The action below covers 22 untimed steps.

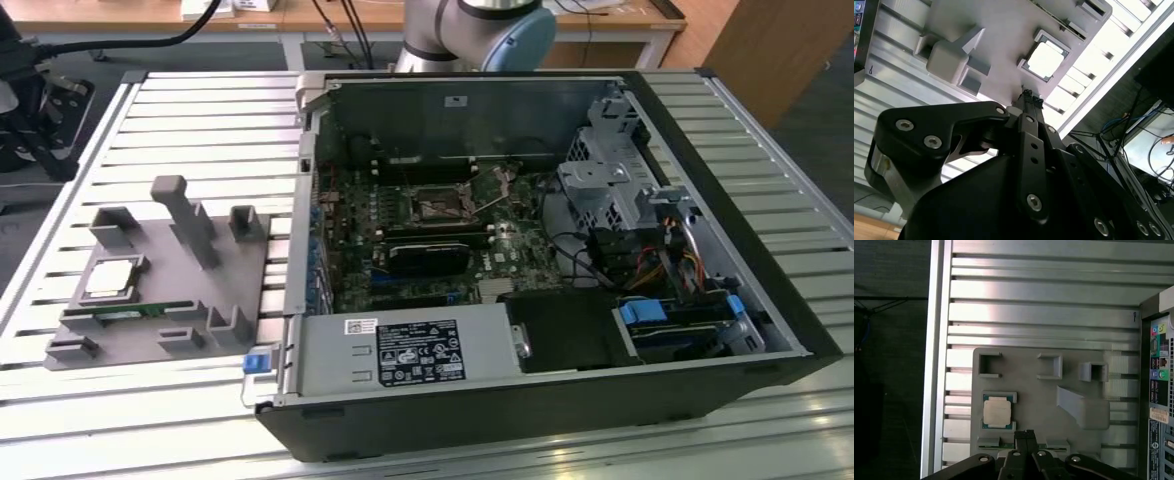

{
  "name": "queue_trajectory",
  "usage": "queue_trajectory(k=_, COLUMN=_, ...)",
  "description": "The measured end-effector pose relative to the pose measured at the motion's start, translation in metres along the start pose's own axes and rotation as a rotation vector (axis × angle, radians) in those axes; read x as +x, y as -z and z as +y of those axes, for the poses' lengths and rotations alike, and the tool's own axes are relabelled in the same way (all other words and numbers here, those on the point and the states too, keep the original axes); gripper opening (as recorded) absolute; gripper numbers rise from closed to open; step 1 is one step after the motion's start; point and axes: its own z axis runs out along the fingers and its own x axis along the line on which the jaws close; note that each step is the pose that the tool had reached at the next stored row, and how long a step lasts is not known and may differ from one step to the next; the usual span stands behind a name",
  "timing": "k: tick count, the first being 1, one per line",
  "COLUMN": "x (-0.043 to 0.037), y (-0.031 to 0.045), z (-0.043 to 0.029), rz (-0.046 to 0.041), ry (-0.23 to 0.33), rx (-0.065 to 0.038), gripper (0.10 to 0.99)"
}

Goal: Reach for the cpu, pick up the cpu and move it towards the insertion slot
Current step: 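Pick up the cpu and move it towards the insertion slot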

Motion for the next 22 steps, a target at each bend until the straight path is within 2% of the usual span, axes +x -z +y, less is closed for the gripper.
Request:
queue_trajectory(k=8, x=0.0083, y=-0.003, z=0.0, rz=0.0002, ry=0.0, rx=0.0, gripper=0.106)
queue_trajectory(k=16, x=0.0234, y=-0.0103, z=-0.0004, rz=0.0001, ry=0.0, rx=0.0, gripper=0.106)
queue_trajectory(k=22, x=0.0251, y=-0.014, z=-0.0009, rz=0.0002, ry=0.0, rx=0.004, gripper=0.114)
